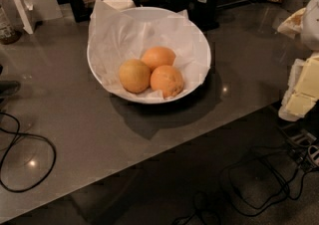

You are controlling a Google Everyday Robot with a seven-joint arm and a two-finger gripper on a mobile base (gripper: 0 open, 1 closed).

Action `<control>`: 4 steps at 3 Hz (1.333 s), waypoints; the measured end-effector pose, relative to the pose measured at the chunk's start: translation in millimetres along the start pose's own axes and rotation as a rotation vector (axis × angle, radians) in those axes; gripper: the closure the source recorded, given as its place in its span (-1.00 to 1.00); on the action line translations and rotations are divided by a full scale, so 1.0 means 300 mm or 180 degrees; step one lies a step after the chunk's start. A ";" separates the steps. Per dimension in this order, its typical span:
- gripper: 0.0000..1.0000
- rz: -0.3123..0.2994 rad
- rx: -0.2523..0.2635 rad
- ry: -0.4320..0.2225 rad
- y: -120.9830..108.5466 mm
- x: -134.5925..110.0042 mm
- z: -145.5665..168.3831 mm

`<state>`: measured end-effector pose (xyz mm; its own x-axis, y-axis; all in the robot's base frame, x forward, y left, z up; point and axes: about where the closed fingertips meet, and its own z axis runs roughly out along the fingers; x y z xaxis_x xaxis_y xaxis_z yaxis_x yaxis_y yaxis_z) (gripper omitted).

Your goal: Pick orange from white bowl

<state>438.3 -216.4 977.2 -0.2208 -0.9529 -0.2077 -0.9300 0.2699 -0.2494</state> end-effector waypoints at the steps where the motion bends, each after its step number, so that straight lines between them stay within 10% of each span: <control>1: -1.00 -0.0001 0.0000 -0.0001 0.000 0.000 0.000; 4: -1.00 -0.0742 -0.0336 -0.0482 0.007 -0.266 0.104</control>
Offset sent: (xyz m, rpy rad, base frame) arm 0.0045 0.0193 -0.0010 0.0222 -0.0026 0.0748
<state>463.2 -135.6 963.7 0.0412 -0.9539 -0.2973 -0.9777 0.0228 -0.2087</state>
